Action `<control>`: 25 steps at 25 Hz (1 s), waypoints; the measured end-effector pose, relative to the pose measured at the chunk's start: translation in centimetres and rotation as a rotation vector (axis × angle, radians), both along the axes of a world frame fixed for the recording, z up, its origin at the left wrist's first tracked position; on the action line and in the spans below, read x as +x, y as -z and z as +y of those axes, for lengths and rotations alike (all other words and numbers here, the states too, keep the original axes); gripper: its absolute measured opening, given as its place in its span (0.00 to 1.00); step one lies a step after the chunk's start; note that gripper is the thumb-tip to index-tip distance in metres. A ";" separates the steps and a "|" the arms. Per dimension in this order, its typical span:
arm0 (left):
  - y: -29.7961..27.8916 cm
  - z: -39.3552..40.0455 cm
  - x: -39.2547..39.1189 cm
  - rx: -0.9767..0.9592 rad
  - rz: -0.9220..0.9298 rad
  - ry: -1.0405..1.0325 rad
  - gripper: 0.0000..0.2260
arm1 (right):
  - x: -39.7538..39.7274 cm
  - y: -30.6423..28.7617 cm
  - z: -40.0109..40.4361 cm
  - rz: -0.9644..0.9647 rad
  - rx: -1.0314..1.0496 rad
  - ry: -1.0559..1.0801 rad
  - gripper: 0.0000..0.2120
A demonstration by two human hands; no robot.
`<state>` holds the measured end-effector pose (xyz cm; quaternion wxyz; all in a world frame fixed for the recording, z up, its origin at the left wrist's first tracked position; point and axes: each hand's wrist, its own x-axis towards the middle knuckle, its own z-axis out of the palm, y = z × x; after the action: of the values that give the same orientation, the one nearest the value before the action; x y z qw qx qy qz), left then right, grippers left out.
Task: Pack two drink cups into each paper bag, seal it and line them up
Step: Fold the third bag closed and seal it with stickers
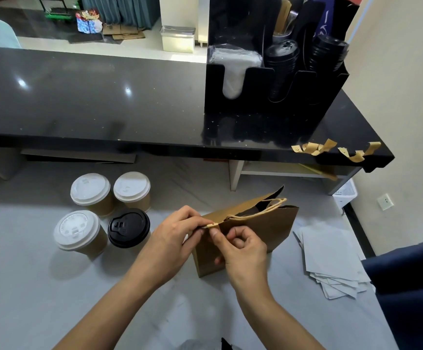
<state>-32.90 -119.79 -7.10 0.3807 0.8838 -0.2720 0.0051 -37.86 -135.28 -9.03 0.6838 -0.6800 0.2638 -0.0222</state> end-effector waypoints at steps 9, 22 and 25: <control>-0.1 -0.2 0.0 0.012 0.017 -0.011 0.08 | -0.2 1.2 -1.0 0.052 -0.056 0.001 0.18; -1.6 -1.7 1.0 0.367 -0.422 0.009 0.16 | -0.3 1.1 -1.8 0.064 -0.045 -0.012 0.16; -1.4 -1.6 1.0 0.347 -0.395 -0.005 0.12 | -0.4 1.1 -2.7 0.055 -0.018 0.021 0.16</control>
<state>-31.92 -121.43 -5.67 0.1630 0.9184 -0.3358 0.1315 -38.28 -137.95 -10.17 0.6699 -0.6835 0.2897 -0.0130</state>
